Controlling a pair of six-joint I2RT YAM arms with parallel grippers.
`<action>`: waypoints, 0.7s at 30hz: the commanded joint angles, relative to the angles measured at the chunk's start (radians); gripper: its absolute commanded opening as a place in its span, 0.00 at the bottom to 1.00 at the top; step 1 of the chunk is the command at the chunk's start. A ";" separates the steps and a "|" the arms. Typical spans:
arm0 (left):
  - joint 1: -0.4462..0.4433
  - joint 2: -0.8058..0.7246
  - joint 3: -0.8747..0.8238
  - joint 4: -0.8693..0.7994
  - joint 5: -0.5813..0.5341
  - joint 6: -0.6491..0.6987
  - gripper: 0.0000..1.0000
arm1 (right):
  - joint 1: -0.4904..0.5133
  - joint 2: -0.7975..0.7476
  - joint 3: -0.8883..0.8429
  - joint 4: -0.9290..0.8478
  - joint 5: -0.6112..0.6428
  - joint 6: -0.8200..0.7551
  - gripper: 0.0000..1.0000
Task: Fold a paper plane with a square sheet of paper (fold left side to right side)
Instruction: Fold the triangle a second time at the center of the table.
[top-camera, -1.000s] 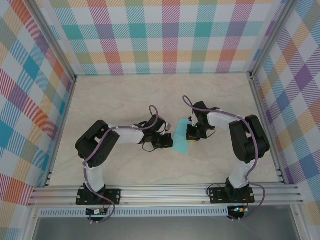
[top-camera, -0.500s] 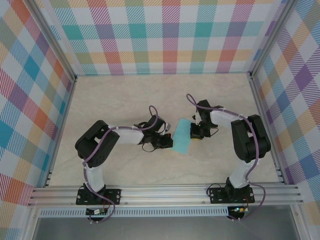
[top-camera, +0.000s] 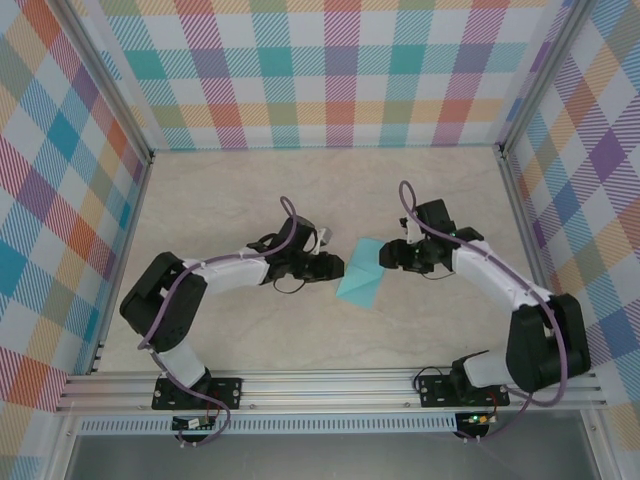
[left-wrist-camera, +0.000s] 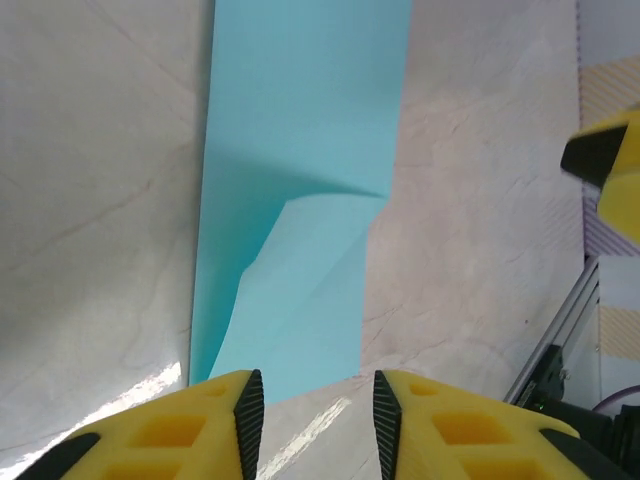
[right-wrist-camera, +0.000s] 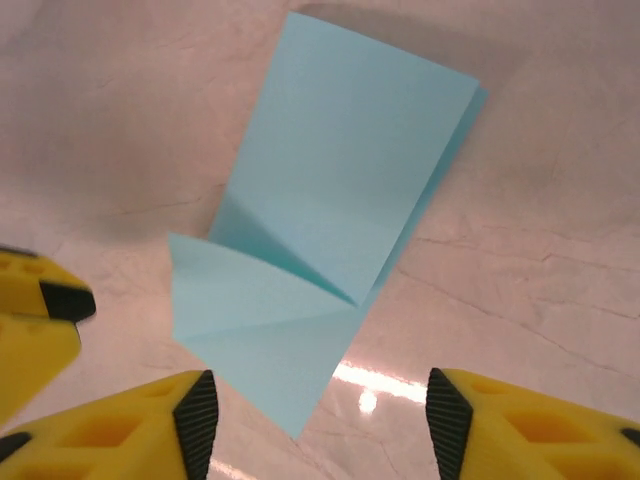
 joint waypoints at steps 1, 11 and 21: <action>0.028 0.013 0.013 -0.006 0.046 0.041 0.39 | -0.005 -0.063 -0.072 0.050 -0.088 0.049 0.70; 0.028 0.192 0.121 0.085 0.166 0.045 0.44 | -0.005 -0.128 -0.165 0.112 -0.213 0.122 0.97; 0.028 0.244 0.153 0.084 0.153 0.058 0.09 | -0.005 -0.060 -0.170 0.115 -0.232 0.150 1.00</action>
